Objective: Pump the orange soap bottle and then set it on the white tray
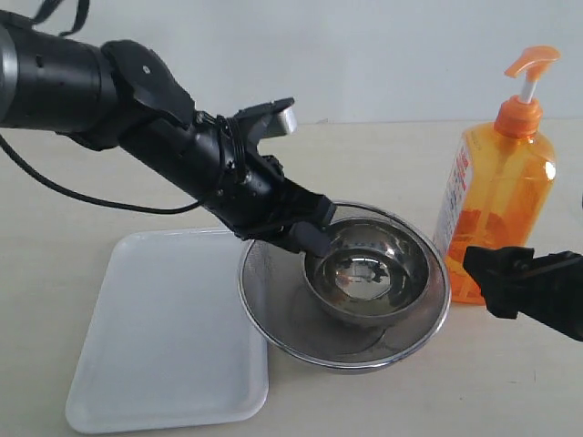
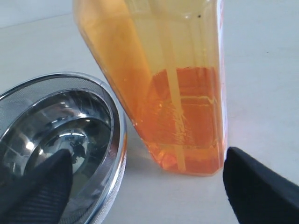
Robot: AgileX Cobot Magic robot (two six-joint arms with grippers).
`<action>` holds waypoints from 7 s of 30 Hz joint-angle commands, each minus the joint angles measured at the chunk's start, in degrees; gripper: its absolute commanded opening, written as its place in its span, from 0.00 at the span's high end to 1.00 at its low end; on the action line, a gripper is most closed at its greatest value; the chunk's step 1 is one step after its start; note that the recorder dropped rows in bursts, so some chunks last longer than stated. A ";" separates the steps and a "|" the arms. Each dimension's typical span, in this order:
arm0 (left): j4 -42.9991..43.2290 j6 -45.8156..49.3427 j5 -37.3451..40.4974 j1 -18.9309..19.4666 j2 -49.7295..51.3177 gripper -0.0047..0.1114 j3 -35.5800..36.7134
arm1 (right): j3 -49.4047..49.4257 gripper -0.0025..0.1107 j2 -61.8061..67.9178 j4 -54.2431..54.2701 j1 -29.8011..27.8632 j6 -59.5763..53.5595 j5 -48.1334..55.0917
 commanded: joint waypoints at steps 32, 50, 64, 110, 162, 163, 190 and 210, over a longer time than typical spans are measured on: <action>-3.18 8.09 7.05 -0.48 -16.65 0.66 0.24 | 0.35 0.29 -0.19 -0.17 -0.12 -7.87 -0.53; -3.18 9.49 6.65 -0.48 -16.65 0.66 0.24 | 0.24 0.11 -0.19 6.61 -0.12 -15.11 -8.68; -4.55 9.73 7.65 -0.48 -16.65 0.66 0.24 | -2.48 0.10 9.14 6.50 -0.12 -10.20 -18.32; -4.14 12.05 4.43 -0.48 -16.30 0.66 1.36 | -11.07 0.96 26.11 24.18 -0.12 -47.33 -26.50; -12.97 13.29 9.19 -0.48 -16.30 0.66 0.40 | -8.07 0.96 29.53 35.63 15.45 -61.19 -38.78; -13.82 13.29 9.19 -0.48 -16.30 0.66 0.40 | -8.07 0.96 29.53 35.28 15.45 -61.05 -38.78; -23.86 20.99 8.09 -4.88 -7.86 0.72 -7.58 | -8.07 0.96 29.53 34.31 15.45 -60.94 -37.96; -21.24 18.87 8.71 -4.88 -2.34 0.72 -13.63 | -8.07 0.96 29.53 34.21 15.45 -60.84 -37.82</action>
